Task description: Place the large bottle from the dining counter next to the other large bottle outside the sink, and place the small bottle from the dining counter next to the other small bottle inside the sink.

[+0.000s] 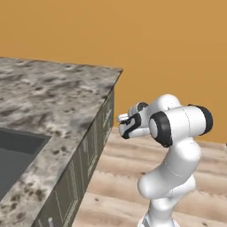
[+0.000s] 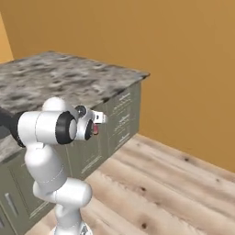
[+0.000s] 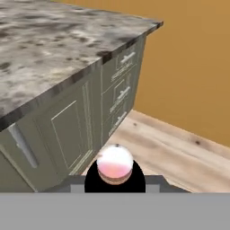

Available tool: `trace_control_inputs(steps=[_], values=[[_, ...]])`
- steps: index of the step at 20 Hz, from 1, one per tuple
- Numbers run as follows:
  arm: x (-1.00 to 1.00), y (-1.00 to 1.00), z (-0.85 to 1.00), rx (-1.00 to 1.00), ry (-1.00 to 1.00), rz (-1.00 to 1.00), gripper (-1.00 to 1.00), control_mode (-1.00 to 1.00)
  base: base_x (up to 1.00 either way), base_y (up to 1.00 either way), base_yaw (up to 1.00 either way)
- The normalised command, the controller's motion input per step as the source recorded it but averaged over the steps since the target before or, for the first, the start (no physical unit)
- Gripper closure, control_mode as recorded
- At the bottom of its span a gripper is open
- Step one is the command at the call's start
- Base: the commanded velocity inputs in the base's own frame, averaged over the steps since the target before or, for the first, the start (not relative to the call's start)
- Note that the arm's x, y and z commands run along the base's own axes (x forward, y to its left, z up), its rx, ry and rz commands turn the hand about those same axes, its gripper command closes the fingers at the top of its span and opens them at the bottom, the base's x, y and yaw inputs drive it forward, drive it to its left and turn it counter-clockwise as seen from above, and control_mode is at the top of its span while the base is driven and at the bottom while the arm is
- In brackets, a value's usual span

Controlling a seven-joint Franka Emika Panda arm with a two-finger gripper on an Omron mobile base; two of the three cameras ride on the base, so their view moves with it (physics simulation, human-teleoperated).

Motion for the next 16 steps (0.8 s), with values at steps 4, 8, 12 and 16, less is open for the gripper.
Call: trace_control_inputs(steps=[4,8,12,16], values=[[0.0,0.0,0.0,0.0,0.0,0.0,1.0,1.0,0.38,-0.15,0.55],[0.0,0.0,0.0,0.0,0.0,0.0,1.0,1.0,0.0,0.0,0.45],[0.0,0.0,0.0,0.0,0.0,0.0,1.0,1.0,0.02,0.0,0.41],[0.0,0.0,0.0,0.0,0.0,0.0,1.0,1.0,0.11,0.0,0.39]])
